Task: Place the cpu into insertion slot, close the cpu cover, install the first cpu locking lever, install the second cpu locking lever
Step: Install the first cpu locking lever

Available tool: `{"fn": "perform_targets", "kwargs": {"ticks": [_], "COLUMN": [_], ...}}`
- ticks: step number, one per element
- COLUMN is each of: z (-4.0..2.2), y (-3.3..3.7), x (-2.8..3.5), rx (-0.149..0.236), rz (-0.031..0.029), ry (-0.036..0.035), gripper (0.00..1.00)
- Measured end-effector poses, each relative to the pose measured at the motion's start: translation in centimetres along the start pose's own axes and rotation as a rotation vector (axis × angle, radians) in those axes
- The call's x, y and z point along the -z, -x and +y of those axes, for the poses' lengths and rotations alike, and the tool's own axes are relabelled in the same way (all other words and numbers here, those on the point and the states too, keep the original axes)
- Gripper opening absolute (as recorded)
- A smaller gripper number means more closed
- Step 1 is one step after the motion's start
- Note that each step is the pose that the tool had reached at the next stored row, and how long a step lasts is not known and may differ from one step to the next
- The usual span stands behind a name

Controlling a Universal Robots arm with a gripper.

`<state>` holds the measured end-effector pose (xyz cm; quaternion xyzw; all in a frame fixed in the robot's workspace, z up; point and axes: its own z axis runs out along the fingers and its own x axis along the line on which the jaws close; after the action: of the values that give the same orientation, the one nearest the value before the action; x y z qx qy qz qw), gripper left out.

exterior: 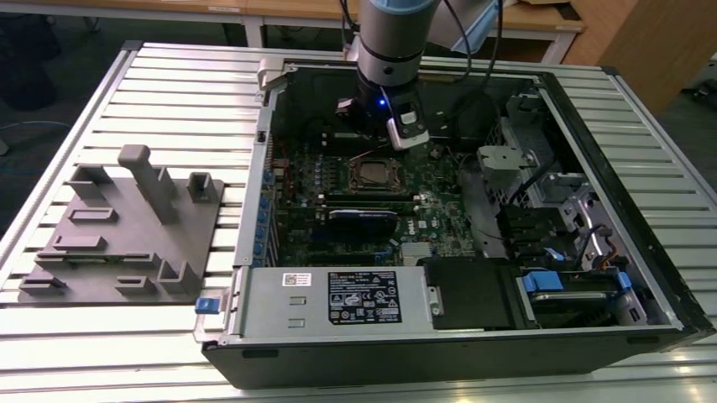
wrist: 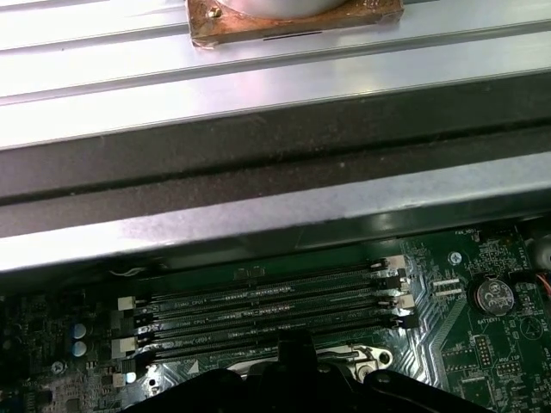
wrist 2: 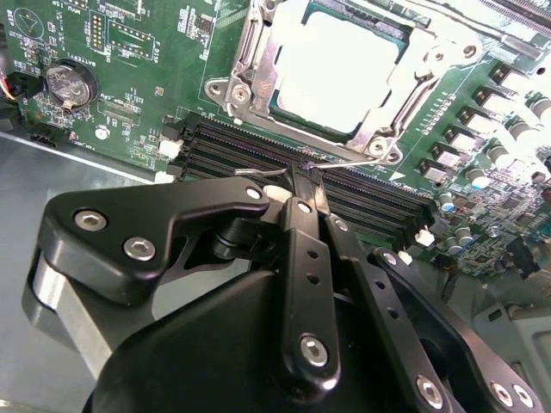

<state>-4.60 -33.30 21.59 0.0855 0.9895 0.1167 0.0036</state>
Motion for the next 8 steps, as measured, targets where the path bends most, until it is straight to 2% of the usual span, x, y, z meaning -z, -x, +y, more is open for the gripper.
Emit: {"fn": "perform_targets", "kwargs": {"ticks": [2, 5, 6, 8], "z": [0.00, -0.02, -0.04, -0.01], "y": [0.00, 0.01, 0.01, 0.00], "x": [-0.01, -0.09, -0.19, -0.31], "rx": [-0.006, -0.041, -0.084, -0.100], "rz": [-0.0016, -0.0098, -0.0199, -0.0238], "ry": [0.0001, 0.0006, 0.0011, 0.0013], "gripper": [0.10, 0.10, 0.10, 0.10]}}
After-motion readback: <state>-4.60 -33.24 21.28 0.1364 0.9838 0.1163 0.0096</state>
